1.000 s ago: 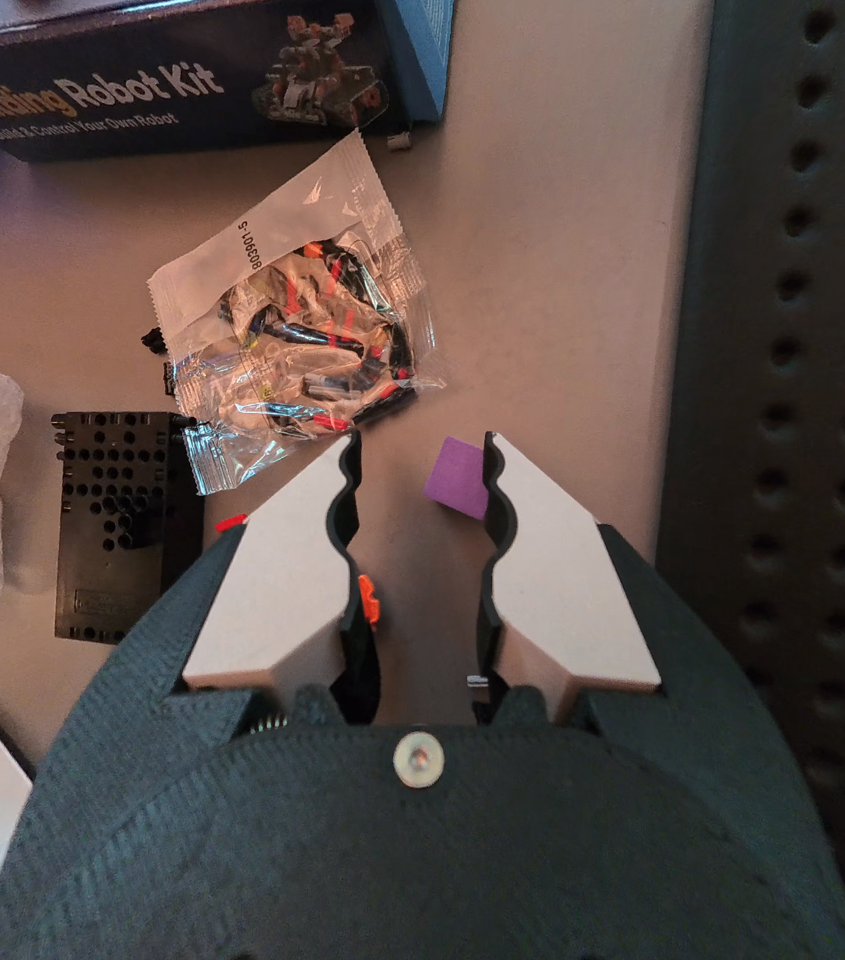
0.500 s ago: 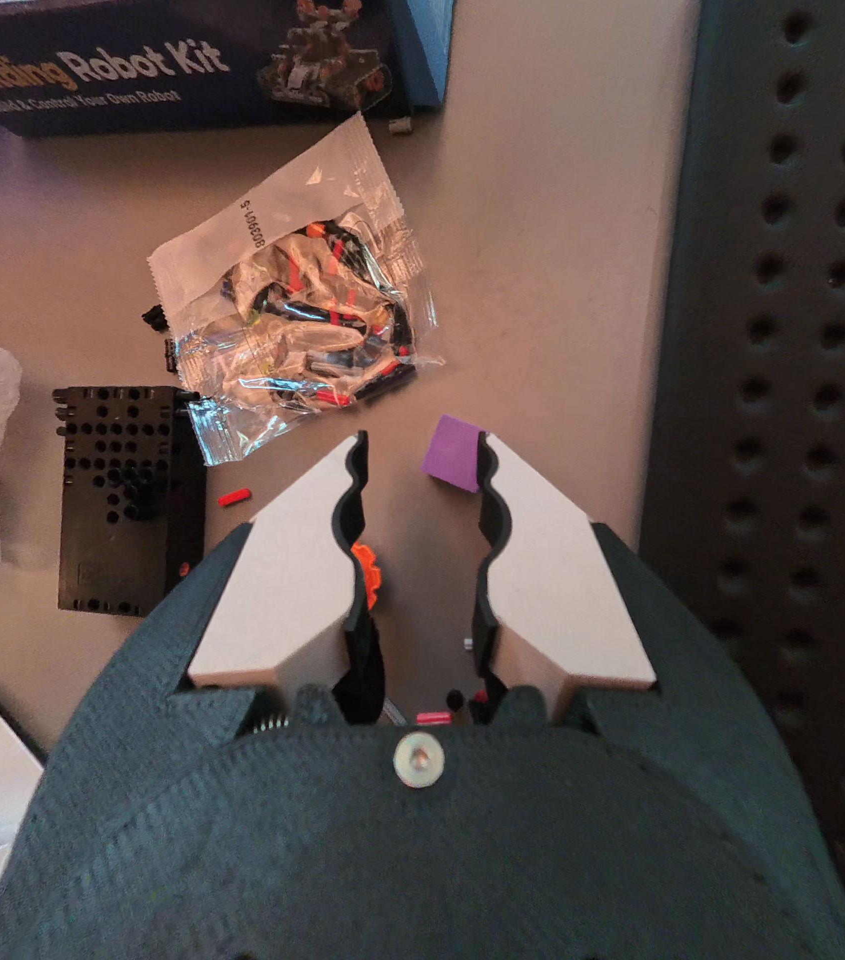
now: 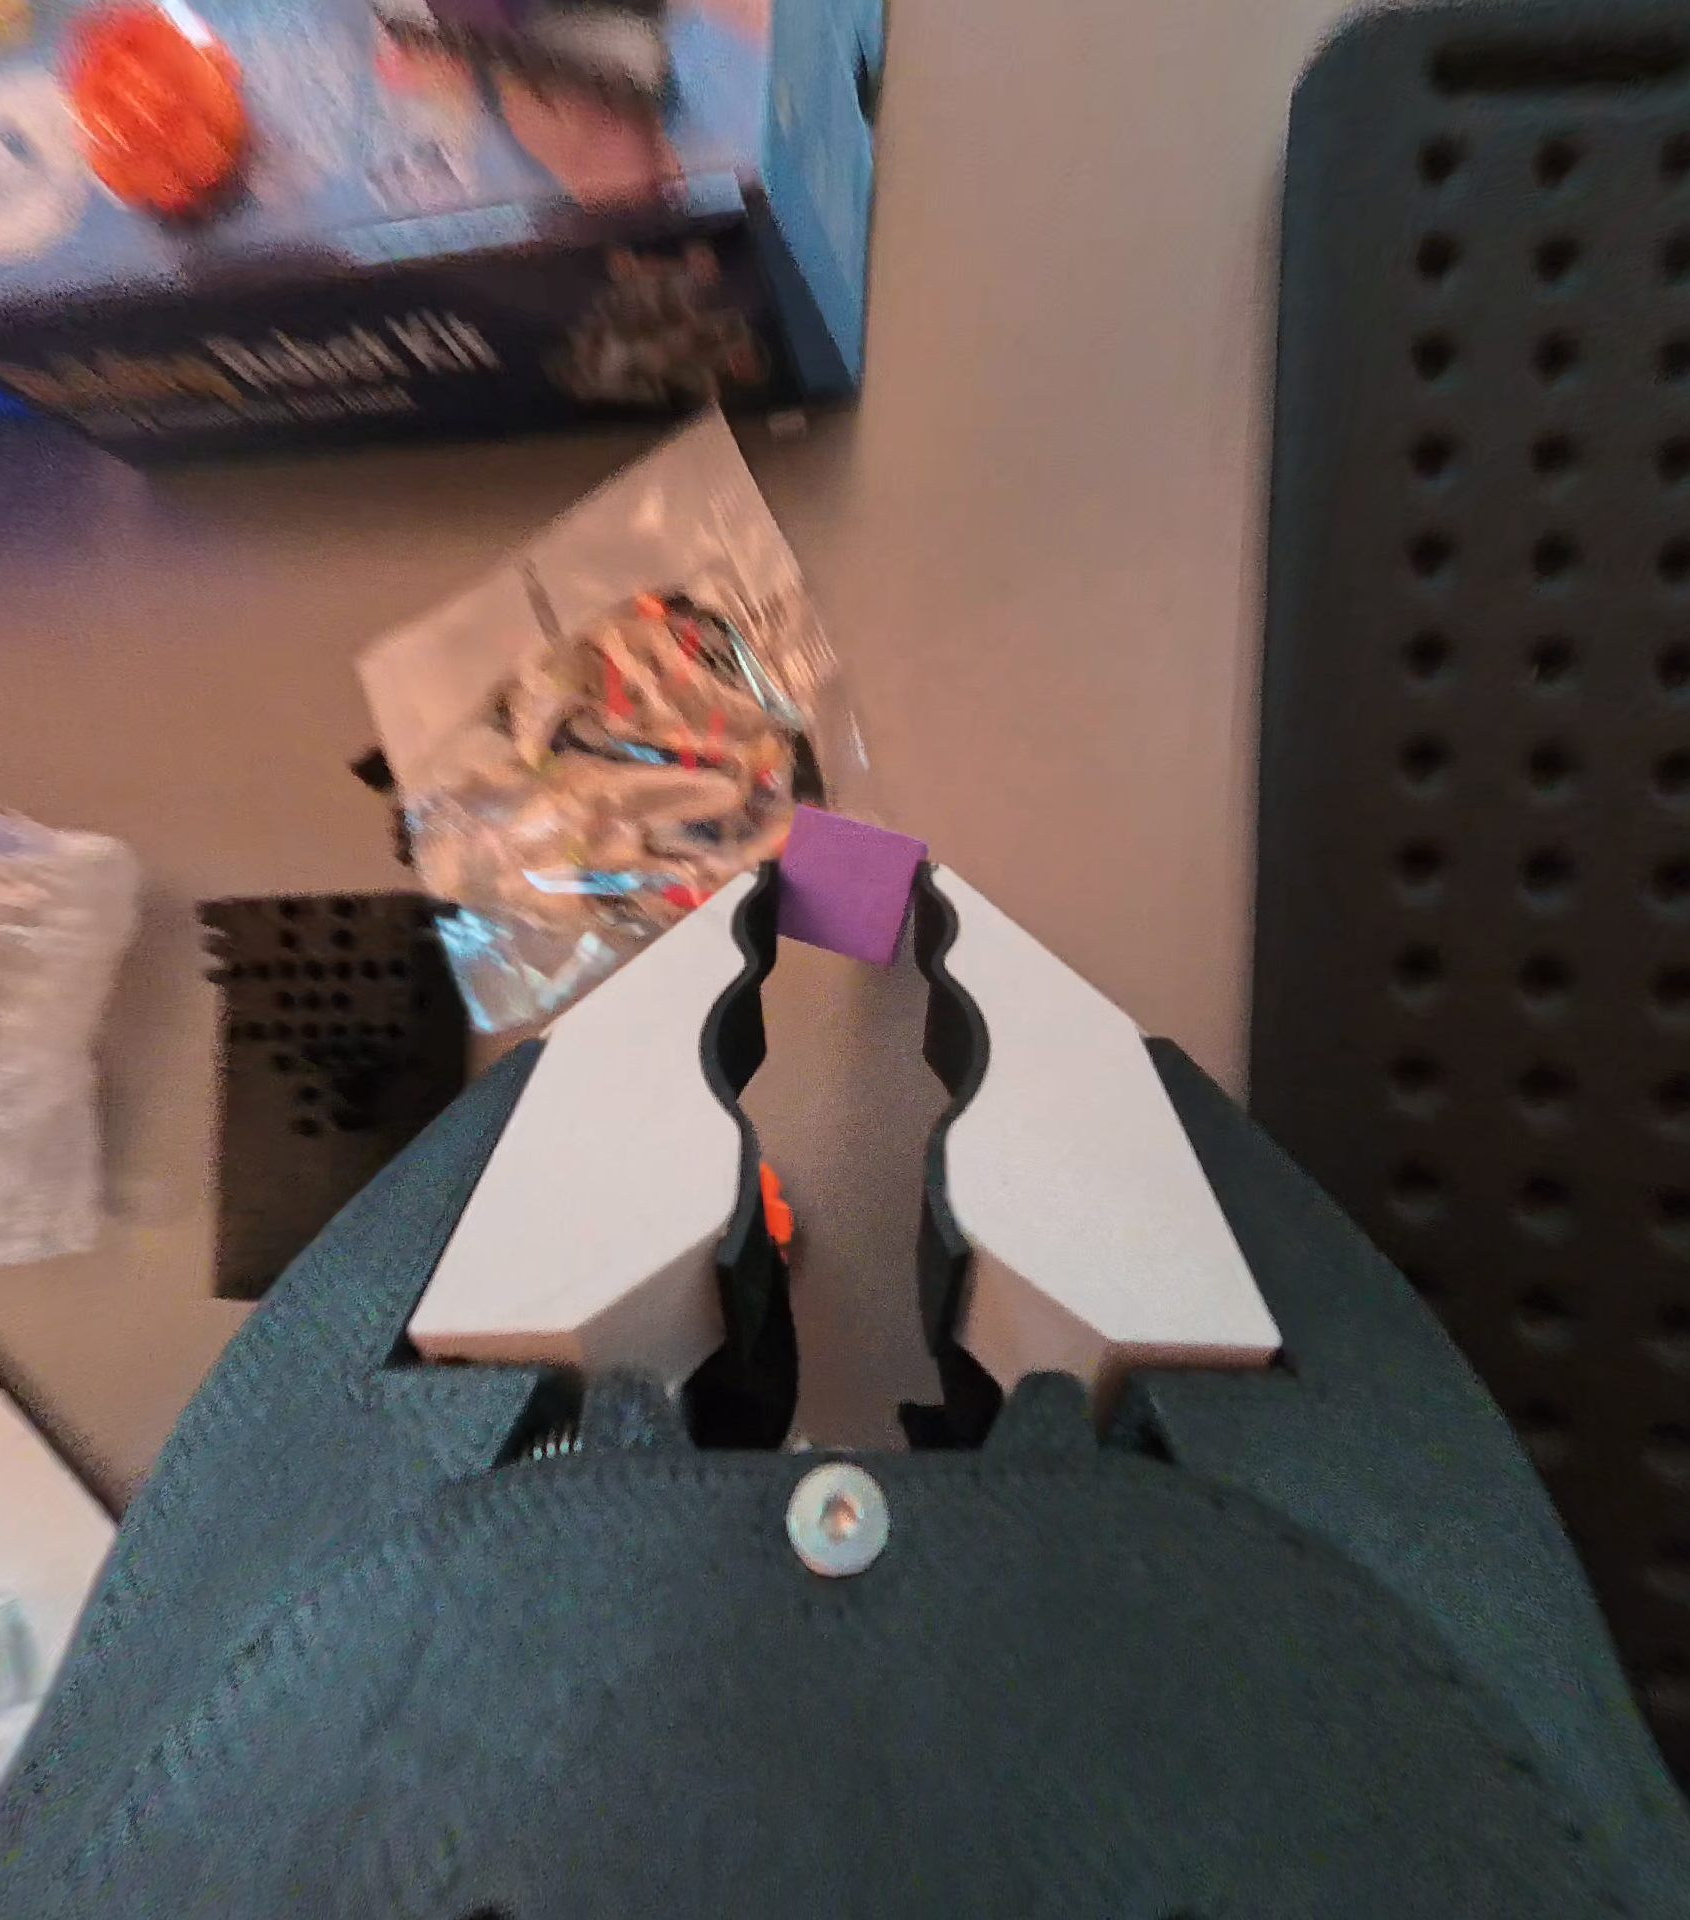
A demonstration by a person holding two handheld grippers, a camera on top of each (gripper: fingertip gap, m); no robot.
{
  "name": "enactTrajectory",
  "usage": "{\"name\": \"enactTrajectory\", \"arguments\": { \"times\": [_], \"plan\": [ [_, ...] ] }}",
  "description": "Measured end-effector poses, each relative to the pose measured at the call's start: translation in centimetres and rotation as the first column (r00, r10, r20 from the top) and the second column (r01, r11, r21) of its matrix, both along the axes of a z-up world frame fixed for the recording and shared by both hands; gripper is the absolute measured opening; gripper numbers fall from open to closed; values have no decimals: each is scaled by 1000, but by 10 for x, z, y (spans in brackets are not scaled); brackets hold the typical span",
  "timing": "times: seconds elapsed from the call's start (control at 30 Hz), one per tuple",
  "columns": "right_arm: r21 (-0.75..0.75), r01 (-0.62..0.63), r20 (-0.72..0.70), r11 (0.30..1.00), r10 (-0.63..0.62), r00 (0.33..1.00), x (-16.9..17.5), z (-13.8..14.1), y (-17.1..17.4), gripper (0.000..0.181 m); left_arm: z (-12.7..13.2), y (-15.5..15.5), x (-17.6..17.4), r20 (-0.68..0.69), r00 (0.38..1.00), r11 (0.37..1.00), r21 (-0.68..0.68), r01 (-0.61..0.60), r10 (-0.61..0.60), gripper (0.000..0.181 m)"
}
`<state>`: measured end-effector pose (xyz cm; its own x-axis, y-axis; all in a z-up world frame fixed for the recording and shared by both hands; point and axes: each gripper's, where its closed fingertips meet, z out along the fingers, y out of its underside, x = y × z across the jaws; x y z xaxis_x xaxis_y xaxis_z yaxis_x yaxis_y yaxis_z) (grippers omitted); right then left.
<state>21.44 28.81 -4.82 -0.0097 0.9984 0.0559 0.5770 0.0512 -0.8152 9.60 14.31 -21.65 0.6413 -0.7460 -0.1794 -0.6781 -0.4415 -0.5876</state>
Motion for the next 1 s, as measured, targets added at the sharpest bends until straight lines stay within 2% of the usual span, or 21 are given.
{"name": "enactTrajectory", "arguments": {
  "times": [0.2,0.33,0.43,0.57,0.73,1.0],
  "plan": [
    [-23,40,-65,999,-41,997,20,-1,-2,29,113,58,32,120,992,966,257,7,-39,24],
    [-75,59,-80,995,-65,995,30,-13,1,28,154,101,57,118,988,945,322,56,-98,24],
    [-117,58,-76,991,-68,995,34,-30,-2,29,167,136,68,106,989,937,343,64,-106,24],
    [-150,63,-42,987,-70,997,38,-56,-7,29,164,164,85,89,986,948,299,109,-142,25],
    [-173,53,-46,983,-62,997,41,-67,-12,28,156,172,95,65,983,962,225,153,-172,25],
    [-179,46,-64,983,-58,996,43,-65,-11,27,156,177,94,57,984,965,214,154,-170,24]
  ]
}}
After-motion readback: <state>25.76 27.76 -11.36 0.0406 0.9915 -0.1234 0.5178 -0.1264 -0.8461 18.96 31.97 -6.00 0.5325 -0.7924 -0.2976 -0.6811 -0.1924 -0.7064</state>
